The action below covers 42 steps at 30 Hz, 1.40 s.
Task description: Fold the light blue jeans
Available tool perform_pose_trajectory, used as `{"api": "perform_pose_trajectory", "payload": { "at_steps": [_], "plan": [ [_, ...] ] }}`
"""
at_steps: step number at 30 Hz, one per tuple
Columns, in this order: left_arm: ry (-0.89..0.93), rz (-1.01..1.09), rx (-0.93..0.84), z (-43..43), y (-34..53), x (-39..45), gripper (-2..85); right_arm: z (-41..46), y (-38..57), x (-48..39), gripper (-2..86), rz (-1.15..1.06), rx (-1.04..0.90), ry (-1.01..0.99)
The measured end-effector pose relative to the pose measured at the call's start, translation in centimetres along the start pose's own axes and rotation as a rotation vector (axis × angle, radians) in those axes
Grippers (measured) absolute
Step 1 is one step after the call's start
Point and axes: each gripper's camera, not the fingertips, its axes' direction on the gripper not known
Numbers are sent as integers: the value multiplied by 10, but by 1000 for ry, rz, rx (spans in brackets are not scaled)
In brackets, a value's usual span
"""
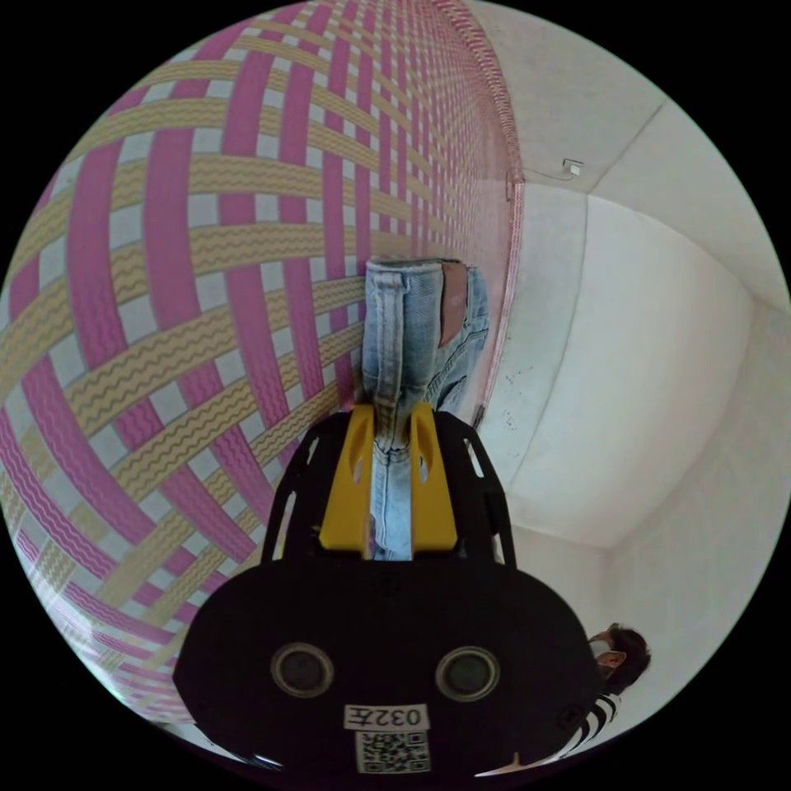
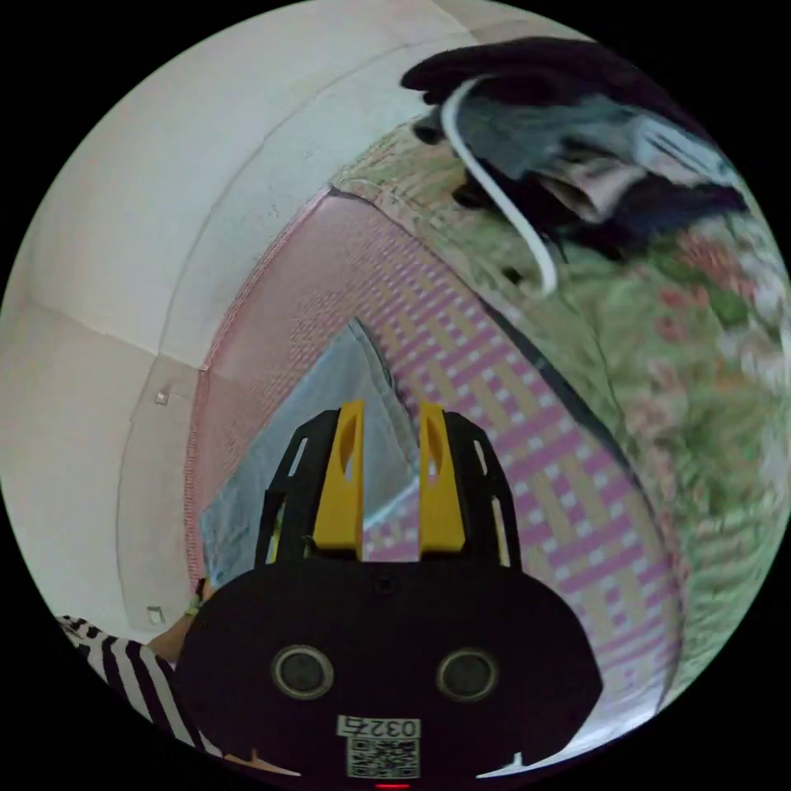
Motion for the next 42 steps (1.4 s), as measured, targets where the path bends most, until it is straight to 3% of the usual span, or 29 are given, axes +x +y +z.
{"api": "perform_pose_trajectory", "payload": {
  "at_steps": [4,7,12,18,22,25,27,28,31,33,36,38,42],
  "plan": [
    [11,12,6,-1,6,-4,61,8,54,53,124,179,-58,-164],
    [45,25,9,-3,11,-8,47,32,53,50,116,177,-97,-204],
    [72,26,9,-7,17,-17,35,100,36,29,34,164,-274,-294],
    [123,127,-97,-32,31,20,25,71,30,1,-7,50,-207,-237],
    [-5,192,-281,-57,76,38,23,31,38,37,-6,87,-165,-151],
    [-169,154,-396,-48,106,-7,21,49,49,80,2,132,-247,-20],
    [-229,102,-383,-45,118,-43,20,72,60,98,21,163,-333,53],
    [-162,62,-344,-50,123,-63,19,75,69,107,57,224,-324,8],
    [-50,45,-260,-72,141,-85,17,55,95,102,100,275,-189,6],
    [-57,79,-251,-90,149,-88,16,37,122,85,100,240,-89,85],
    [-209,250,-179,-123,169,-65,-3,40,182,37,79,52,-41,2],
    [-248,454,-228,-110,183,-34,-7,94,239,-19,75,-199,-249,-180],
    [-204,599,-401,-49,191,-5,-9,197,343,-110,73,-528,-654,-297]
  ]
}}
